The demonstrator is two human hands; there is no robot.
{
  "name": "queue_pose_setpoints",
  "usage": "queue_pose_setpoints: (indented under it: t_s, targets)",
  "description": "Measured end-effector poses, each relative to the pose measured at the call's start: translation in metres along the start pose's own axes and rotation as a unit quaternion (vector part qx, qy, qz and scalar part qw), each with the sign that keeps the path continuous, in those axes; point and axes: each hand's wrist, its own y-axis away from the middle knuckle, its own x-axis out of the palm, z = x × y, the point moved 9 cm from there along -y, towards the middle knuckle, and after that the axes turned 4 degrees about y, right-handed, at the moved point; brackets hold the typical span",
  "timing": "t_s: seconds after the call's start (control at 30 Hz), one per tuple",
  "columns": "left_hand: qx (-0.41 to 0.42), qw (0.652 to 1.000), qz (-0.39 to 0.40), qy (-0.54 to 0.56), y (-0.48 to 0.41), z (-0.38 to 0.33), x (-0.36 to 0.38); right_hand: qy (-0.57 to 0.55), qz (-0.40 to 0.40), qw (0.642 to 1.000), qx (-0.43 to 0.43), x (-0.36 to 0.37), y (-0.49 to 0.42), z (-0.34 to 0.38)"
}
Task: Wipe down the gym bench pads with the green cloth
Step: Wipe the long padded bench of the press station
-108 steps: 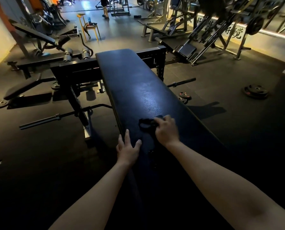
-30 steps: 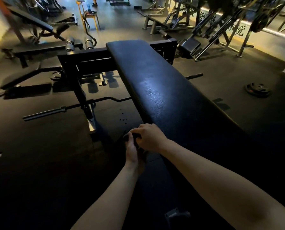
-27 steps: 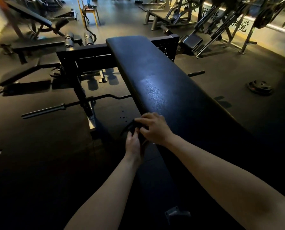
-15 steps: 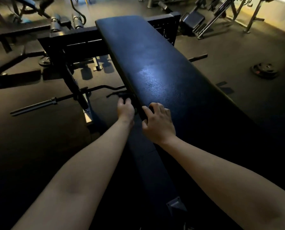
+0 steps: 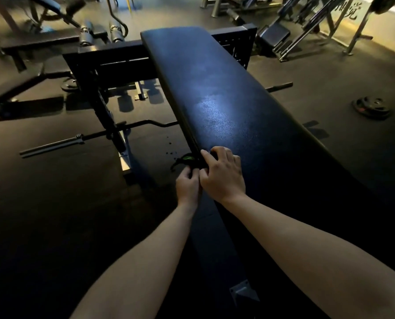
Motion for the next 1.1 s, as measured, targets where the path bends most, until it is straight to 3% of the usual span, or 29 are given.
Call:
queue_pose_setpoints:
  t_s: [0.27, 0.37, 0.5, 0.6, 0.83, 1.0, 1.1]
  targets:
    - [0.038, 0.999, -0.017, -0.009, -0.043, -0.055, 0.011, 0.0, -0.01, 1.0, -0.007, 0.001, -0.001, -0.001]
    - [0.011, 1.0, 0.009, 0.004, -0.054, -0.045, 0.026, 0.004, -0.02, 1.0, -0.011, 0.001, -0.001, -0.002]
    - [0.033, 0.999, 0.005, 0.009, -0.049, -0.035, 0.024, -0.017, -0.034, 0.999, -0.005, -0.002, -0.002, -0.002]
    - [0.039, 0.999, 0.005, 0.013, -0.025, -0.03, 0.019, -0.063, -0.04, 0.997, 0.012, -0.008, -0.001, -0.006]
    - [0.049, 0.998, -0.007, -0.045, 0.06, -0.02, 0.01, -0.127, 0.072, 0.989, -0.012, -0.028, 0.017, -0.02]
    - [0.055, 0.988, -0.014, -0.147, 0.111, -0.014, 0.003, -0.035, 0.061, 0.997, -0.032, -0.05, 0.073, -0.034]
    - [0.07, 0.978, -0.02, -0.195, 0.145, -0.011, 0.001, -0.04, 0.066, 0.997, -0.027, -0.053, 0.104, -0.043]
